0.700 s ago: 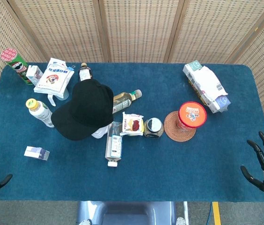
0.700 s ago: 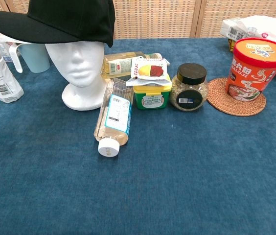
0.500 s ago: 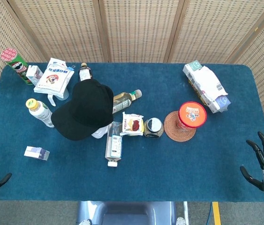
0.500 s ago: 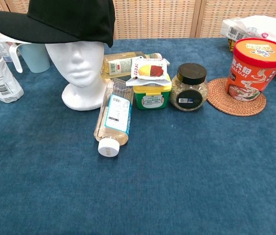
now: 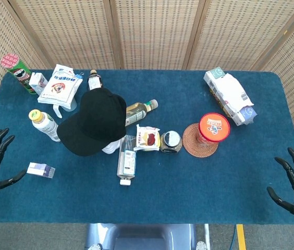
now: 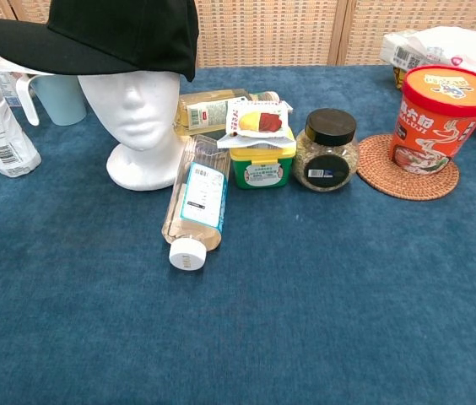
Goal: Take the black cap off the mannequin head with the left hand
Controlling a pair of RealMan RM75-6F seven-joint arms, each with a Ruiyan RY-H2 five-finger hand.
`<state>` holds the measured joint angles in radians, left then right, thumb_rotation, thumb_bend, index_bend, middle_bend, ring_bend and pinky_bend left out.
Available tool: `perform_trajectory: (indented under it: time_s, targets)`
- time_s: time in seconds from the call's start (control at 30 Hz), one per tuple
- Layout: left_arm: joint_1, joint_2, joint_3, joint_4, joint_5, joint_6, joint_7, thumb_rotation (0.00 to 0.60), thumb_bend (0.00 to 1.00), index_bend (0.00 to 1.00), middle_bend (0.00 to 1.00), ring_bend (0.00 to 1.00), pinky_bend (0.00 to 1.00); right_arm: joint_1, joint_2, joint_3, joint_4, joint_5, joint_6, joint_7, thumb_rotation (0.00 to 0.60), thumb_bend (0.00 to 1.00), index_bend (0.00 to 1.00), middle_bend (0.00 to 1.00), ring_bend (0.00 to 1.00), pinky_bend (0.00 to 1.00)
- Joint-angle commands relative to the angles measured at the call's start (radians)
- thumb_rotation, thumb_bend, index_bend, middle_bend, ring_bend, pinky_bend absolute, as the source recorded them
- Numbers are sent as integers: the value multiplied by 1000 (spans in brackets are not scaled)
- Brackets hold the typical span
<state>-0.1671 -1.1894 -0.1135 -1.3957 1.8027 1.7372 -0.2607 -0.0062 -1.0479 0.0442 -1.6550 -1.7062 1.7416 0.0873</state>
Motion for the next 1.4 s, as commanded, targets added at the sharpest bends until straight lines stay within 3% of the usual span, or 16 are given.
perform_trajectory:
  time_s: [0.03,0.43,0.57,0.73,0.87,1.13,1.4]
  targets:
    - [-63,-81,-49,54,-18,-16,-24,600,141,0,0,0,0,0,-2,0,1,-4,0,-3,600,255,157,0,0,0]
    - [-154,-174,-66,20,-76,-120,70,600,137,40,0,0,1,8,1,4,4,7,-22,9,600,255,157,0,0,0]
    - [-178,-208,-85,17,-107,-141,110,600,137,69,4,0,52,9,2,5,4,6,-25,11,600,256,157,0,0,0]
    - [-208,-242,-99,12,-126,-164,152,600,137,161,86,16,63,9,3,7,3,9,-23,17,600,256,157,0,0,0]
    - [-225,-280,-110,27,-139,-162,184,600,138,254,184,84,137,10,4,9,4,13,-27,20,600,257,157,0,0,0]
    - [-252,-357,-130,82,-163,-139,226,600,171,345,257,191,293,17,4,10,3,20,-45,22,600,254,158,0,0,0]
    - [-283,-426,-154,176,-142,-65,195,600,273,593,465,365,563,23,3,11,1,24,-58,20,600,254,157,0,0,0]
